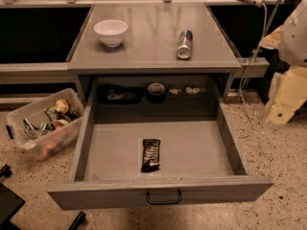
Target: Pick rxbar chocolate from top drawer and place on counter
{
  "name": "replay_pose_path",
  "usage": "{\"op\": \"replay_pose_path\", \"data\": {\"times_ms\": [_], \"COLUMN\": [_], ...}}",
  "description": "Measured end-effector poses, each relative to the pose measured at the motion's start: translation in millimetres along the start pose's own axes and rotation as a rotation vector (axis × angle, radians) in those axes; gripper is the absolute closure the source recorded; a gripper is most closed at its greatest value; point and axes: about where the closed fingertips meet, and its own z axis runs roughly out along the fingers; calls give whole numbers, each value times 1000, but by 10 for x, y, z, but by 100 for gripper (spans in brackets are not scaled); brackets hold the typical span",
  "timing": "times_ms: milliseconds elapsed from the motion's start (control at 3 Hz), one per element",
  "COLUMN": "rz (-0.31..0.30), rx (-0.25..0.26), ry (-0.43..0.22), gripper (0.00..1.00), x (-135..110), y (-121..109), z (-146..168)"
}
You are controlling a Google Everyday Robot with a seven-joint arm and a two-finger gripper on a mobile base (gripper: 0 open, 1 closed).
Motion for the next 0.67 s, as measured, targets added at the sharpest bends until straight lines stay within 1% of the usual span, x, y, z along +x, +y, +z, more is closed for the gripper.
{"op": "replay_pose_path", "data": {"times_ms": [333, 667], "rz": [-6, -24], "rx": [6, -6], "ry": [-3, -39], "gripper": [0, 0], "x": [-16, -55], "y": [-8, 66], "z": [-9, 196]}}
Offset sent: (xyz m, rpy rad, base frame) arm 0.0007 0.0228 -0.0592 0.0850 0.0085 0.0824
